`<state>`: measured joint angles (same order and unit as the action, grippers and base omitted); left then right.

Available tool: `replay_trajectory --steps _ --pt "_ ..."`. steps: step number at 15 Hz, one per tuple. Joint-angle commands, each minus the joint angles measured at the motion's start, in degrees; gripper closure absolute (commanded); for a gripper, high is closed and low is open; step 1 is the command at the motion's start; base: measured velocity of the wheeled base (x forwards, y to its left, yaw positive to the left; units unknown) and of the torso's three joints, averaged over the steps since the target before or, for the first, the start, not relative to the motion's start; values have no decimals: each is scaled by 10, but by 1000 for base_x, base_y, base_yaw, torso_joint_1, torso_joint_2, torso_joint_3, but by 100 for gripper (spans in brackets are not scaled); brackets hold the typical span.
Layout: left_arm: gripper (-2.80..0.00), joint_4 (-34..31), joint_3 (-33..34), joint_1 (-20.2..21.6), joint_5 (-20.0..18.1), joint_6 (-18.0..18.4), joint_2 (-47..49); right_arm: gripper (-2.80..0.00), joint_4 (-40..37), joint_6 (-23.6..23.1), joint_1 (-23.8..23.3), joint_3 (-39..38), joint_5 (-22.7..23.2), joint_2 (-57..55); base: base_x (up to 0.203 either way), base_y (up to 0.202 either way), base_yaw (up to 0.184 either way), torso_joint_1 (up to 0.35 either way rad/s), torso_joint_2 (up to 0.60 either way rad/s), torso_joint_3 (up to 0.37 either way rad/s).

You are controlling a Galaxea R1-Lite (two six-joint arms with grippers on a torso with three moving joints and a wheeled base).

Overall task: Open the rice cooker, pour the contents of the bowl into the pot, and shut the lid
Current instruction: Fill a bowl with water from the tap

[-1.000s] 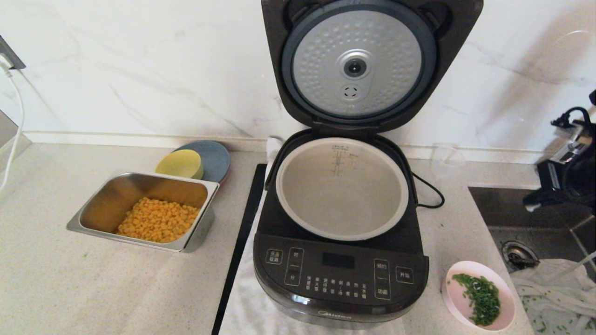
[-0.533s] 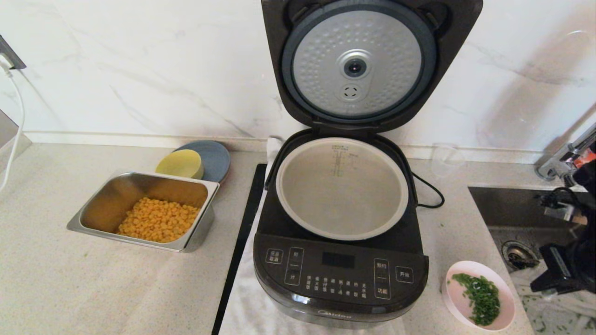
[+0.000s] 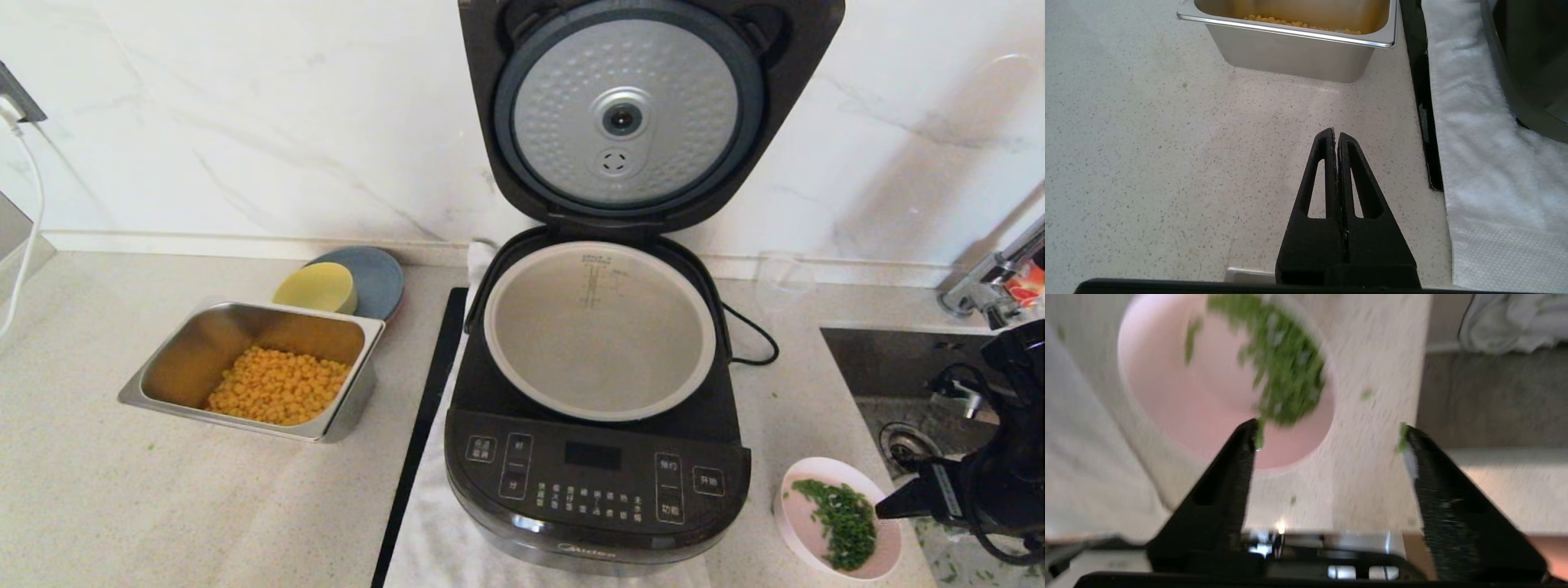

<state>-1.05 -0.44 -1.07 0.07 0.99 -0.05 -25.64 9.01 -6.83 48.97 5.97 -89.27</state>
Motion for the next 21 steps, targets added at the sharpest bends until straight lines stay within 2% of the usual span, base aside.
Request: replay_trajectory --steps 1,5,9,21 --pt "0 0 1 0 0 0 -1 -280 33 -1 -17 -2 1 -33 0 0 0 0 0 0" --pt "0 0 0 0 0 0 -1 -280 47 2 -23 0 0 -66 0 0 0 0 0 0" --pt "0 0 0 0 0 0 -1 -280 95 5 -30 -3 -1 -92 0 0 0 0 0 0" --pt "0 0 1 0 0 0 -1 -280 103 9 -14 -36 2 -110 0 0 0 0 0 0"
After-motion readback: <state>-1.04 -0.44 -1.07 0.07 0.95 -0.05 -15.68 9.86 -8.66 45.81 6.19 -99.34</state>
